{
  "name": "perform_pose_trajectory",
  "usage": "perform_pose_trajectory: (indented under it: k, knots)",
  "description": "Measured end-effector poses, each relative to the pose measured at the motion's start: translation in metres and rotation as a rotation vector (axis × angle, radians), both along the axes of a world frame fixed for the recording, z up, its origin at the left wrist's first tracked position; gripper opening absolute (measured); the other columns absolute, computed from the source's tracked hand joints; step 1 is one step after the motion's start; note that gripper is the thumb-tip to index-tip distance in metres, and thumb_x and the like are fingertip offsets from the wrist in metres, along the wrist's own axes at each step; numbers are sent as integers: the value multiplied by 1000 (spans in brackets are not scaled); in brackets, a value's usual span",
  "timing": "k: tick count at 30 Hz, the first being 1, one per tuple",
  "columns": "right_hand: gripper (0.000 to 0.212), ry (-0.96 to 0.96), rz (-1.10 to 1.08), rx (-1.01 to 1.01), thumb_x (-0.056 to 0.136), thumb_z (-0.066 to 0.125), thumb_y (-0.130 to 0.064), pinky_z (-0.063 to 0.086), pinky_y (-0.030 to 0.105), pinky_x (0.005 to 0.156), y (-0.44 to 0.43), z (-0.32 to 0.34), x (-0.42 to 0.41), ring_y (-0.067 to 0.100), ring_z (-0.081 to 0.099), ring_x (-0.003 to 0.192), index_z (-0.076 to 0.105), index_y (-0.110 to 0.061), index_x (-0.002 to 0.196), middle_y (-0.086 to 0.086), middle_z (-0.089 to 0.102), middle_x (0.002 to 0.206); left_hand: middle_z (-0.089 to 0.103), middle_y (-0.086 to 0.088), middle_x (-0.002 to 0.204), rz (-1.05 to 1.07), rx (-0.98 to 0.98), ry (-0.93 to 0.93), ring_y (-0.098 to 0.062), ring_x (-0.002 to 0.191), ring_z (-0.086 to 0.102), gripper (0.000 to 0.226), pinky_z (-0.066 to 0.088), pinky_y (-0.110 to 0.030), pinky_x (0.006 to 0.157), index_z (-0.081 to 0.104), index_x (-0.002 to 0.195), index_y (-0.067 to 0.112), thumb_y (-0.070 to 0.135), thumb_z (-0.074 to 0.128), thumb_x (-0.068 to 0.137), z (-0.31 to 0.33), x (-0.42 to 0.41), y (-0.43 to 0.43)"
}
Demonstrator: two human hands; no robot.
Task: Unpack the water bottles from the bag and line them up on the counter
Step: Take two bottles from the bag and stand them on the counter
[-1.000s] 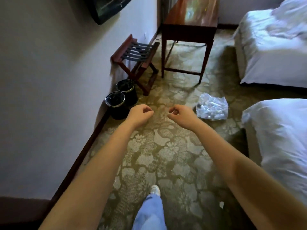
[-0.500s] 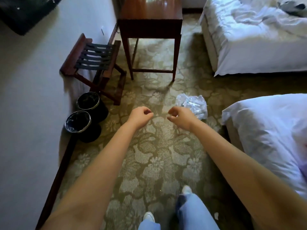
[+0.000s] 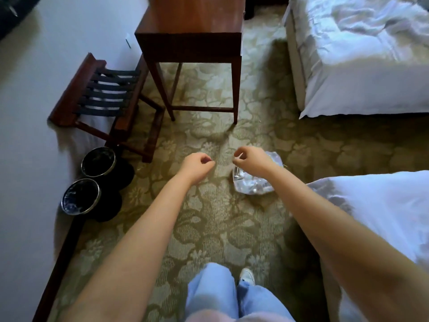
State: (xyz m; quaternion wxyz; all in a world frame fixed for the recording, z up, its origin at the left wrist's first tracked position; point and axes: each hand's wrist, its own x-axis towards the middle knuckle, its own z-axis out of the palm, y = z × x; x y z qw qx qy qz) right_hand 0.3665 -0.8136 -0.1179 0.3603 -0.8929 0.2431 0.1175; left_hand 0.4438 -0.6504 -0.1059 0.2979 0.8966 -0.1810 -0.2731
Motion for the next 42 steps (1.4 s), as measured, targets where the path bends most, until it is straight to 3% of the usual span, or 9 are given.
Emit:
perform_pose_trajectory:
  k: [9,16,21,32,38,42]
  knots:
    - [32,44,109,-79,93,56,-31,52,31,80,-100,-33,118,16,58,88,60,-14,120,5,64,118,66,-7,111,58,-11,53,-18,100,58,24,42,-26,80,66,108,10,24,56,91,-47,121,-99]
    - [33,145,248,-154,94,55,-32,50,37,91,-187,-62,195,23,59,108,58,-16,122,4,64,121,64,-6,118,55,56,119,-23,109,57,31,47,-34,95,65,115,10,27,55,91,-82,195,-181]
    - [34,211,281,-167,92,56,-33,50,38,91,-243,-114,220,23,59,109,59,-16,121,4,64,121,65,-7,115,71,107,170,-23,107,58,28,43,-27,87,67,110,9,27,56,91,-129,211,-220]
    - [37,307,530,-196,92,54,-29,48,34,87,-327,-331,237,29,58,111,57,-15,126,7,63,122,68,-10,110,173,226,292,-24,105,60,25,42,-26,86,70,103,7,24,60,88,-345,197,-285]
    - [33,324,589,-208,91,55,-22,51,36,83,-320,-465,256,33,61,103,60,-5,118,14,67,114,67,-7,112,128,237,331,-22,103,59,24,42,-27,86,69,106,10,24,57,90,-462,216,-298]
    - [34,326,630,-212,89,54,-20,48,34,81,-305,-558,274,32,59,106,60,-9,121,13,64,117,67,-6,111,109,236,301,-21,98,59,24,42,-25,82,69,105,11,26,58,90,-542,237,-299]
